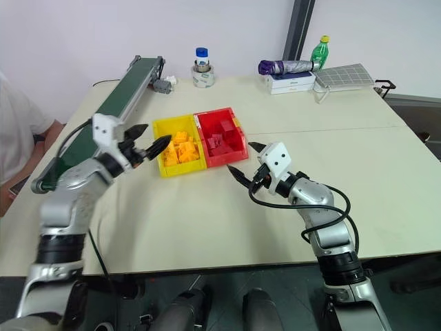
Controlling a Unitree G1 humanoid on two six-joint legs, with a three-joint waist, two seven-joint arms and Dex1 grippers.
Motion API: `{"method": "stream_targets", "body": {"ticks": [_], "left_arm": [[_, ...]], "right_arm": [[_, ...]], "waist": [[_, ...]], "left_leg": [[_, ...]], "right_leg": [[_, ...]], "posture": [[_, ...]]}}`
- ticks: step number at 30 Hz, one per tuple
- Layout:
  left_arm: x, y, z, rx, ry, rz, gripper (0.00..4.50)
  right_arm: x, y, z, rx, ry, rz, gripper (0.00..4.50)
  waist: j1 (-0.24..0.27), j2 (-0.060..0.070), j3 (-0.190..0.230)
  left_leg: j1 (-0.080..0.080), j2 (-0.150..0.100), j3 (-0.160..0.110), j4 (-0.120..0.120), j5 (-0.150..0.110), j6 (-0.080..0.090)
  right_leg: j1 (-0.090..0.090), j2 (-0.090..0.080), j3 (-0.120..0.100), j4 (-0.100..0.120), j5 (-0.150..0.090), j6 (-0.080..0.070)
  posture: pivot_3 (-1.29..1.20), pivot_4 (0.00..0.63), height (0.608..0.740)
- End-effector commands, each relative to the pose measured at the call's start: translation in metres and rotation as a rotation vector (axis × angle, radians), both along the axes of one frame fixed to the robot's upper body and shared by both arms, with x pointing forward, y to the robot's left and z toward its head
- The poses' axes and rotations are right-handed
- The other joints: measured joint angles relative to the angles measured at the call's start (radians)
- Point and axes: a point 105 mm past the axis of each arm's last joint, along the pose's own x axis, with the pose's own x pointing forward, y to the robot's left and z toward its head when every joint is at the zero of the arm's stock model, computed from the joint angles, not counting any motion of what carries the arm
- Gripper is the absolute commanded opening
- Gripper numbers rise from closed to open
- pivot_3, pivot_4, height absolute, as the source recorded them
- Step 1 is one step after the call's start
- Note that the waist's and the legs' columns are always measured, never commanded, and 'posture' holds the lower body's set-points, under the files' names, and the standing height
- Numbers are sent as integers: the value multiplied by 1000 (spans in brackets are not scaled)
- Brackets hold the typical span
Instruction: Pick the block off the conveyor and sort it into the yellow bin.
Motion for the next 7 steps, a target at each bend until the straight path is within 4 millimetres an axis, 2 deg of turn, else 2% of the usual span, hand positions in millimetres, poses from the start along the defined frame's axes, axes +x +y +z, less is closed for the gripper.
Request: {"method": "stream_targets", "body": {"ticks": [1, 7], "left_arm": [[-23, 7, 26, 50, -86, -55, 4472], [-44, 35, 12, 93, -69, -43, 4472]], "right_arm": [[-2, 2, 14, 12, -50, 26, 4500], [-1, 2, 14, 3, -48, 38, 4500]], "waist": [[6, 0, 0], [2, 0, 0]], "left_leg": [[0, 0, 0, 0, 0, -1], [0, 0, 1, 0, -1, -2]], "right_leg": [[1, 0, 0, 0, -1, -1], [1, 0, 1, -2, -1, -5]], "posture": [[0, 150, 740], [0, 150, 740]]}}
